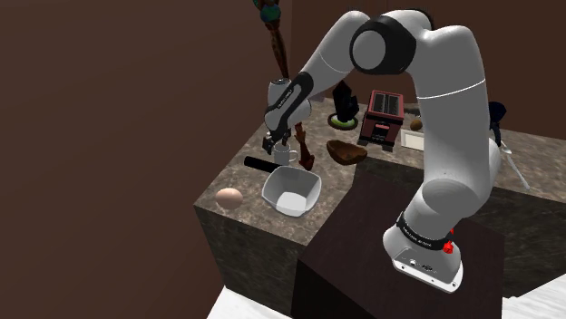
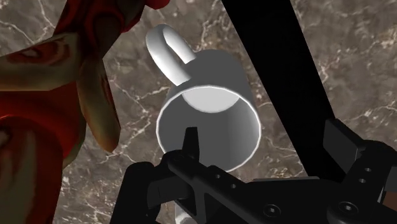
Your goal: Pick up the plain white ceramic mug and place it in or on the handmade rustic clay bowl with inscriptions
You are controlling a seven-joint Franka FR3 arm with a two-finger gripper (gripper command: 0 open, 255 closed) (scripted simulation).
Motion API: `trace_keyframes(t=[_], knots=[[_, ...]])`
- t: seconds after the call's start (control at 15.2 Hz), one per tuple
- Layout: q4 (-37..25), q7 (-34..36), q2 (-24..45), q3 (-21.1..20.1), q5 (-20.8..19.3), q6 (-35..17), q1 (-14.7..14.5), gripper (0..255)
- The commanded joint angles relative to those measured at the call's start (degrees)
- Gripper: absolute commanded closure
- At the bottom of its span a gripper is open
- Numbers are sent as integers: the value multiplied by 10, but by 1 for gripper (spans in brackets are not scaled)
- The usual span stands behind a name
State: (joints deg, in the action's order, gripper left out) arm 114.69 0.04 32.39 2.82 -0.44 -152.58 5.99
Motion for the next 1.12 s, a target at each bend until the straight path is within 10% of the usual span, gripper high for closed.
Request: trace_keyframes(t=[0.0,0.73,0.79,1.06], knots=[[-6,0,15,-1,1,-10,0,0],[-13,0,34,-1,1,-21,1,0],[-13,0,34,-1,1,-21,1,255],[-13,0,34,-1,1,-21,1,255]])
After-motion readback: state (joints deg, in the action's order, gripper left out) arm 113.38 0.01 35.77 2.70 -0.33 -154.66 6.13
